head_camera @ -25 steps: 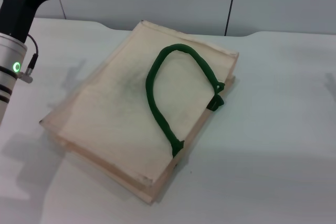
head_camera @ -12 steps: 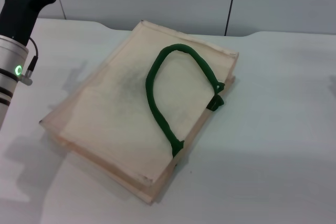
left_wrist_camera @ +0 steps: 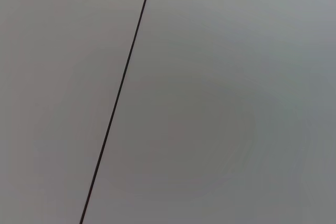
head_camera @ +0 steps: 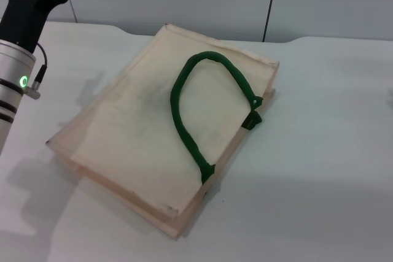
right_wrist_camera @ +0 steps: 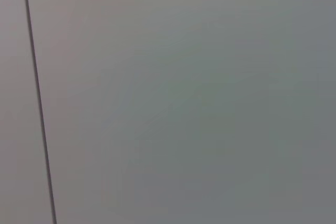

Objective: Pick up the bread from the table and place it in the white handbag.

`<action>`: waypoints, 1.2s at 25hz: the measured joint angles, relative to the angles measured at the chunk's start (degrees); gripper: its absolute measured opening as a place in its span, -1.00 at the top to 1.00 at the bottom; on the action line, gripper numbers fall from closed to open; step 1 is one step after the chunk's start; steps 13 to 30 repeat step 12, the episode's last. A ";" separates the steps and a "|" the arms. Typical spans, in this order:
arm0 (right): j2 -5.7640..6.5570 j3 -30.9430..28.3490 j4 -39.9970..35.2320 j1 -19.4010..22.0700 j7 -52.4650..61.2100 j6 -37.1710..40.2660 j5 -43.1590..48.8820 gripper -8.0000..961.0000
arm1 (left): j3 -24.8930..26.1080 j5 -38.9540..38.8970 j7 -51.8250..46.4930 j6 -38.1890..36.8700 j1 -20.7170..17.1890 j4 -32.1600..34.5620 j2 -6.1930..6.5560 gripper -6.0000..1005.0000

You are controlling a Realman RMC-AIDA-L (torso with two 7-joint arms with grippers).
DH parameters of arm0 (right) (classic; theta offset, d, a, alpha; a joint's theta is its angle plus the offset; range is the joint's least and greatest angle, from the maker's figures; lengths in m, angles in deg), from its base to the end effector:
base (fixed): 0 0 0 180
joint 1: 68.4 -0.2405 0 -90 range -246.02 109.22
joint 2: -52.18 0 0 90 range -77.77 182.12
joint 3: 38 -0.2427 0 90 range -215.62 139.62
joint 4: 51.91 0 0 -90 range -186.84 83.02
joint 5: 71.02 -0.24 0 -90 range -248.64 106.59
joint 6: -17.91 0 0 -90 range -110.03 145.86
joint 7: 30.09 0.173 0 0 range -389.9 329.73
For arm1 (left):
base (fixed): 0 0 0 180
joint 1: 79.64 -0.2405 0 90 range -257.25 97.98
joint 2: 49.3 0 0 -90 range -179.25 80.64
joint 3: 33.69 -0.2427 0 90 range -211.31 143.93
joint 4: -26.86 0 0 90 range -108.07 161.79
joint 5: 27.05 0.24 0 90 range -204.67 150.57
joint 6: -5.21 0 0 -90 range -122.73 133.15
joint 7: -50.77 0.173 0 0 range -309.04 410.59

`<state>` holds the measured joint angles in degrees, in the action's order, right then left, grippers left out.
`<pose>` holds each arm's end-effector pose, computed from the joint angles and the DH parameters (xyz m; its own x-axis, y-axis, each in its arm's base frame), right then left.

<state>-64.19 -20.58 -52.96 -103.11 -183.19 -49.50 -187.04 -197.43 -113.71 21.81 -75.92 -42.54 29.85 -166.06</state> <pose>0.3233 0.4181 0.0234 0.5888 0.0837 -0.8039 -0.7854 -0.1755 -0.5936 -0.2682 0.4166 0.0338 0.4080 -0.2951 0.8640 0.8216 -0.2940 -0.4884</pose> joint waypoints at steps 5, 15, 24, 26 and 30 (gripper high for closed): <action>0.00 -0.44 0.00 0.14 0.00 -0.21 0.00 -0.84 | 0.00 0.00 -0.03 0.00 -0.12 0.49 0.03 -0.51; 0.00 -0.46 0.00 0.35 0.00 -0.86 0.00 -0.84 | 0.00 0.00 0.47 -1.51 -0.31 0.54 0.05 -0.51; 0.00 -0.46 0.00 0.35 0.00 -0.86 0.00 -0.84 | 0.00 0.00 0.47 -1.51 -0.31 0.54 0.05 -0.51; 0.00 -0.46 0.00 0.35 0.00 -0.86 0.00 -0.84 | 0.00 0.00 0.47 -1.51 -0.31 0.54 0.05 -0.51; 0.00 -0.46 0.00 0.35 0.00 -0.86 0.00 -0.84 | 0.00 0.00 0.47 -1.51 -0.31 0.54 0.05 -0.51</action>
